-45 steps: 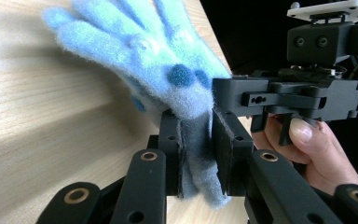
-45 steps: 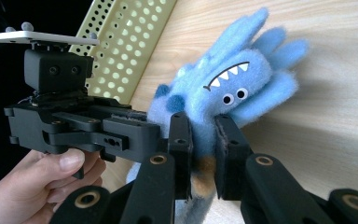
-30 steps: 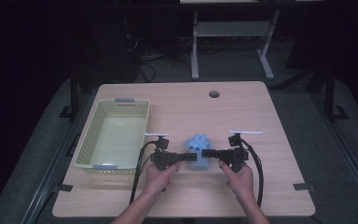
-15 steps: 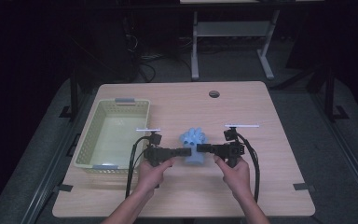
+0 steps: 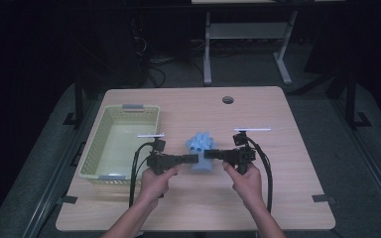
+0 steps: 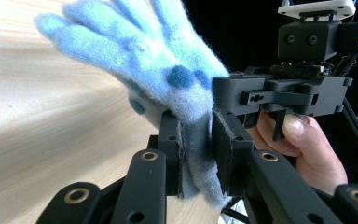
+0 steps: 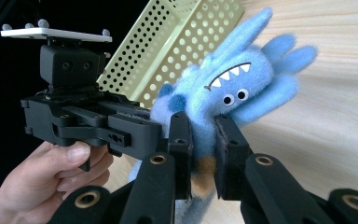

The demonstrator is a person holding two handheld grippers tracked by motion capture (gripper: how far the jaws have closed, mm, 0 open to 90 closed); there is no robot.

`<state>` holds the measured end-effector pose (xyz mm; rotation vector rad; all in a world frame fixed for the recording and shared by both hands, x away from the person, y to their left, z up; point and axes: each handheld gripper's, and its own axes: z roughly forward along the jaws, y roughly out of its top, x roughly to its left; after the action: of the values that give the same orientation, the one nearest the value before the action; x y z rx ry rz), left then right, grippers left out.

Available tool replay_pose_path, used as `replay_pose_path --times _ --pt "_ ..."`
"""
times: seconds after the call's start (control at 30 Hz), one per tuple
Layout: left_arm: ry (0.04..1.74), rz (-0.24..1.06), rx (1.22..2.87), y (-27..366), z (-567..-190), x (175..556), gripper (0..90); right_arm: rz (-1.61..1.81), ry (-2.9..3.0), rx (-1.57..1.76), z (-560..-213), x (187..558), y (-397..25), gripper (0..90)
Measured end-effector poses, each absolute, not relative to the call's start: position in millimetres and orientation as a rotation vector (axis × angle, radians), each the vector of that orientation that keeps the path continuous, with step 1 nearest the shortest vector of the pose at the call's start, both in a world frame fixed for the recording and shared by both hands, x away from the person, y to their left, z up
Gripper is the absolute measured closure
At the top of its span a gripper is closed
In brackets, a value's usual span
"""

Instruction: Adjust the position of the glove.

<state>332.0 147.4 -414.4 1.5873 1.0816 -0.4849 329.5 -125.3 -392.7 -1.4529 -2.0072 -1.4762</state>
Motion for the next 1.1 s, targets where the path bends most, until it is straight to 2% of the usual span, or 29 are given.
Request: replay_pose_path --times 1.1 --pt "1.060 -0.471 1.551 187 -397 332 75.2 -1.466 -2.047 -1.362 -371 340 -90 78.7"
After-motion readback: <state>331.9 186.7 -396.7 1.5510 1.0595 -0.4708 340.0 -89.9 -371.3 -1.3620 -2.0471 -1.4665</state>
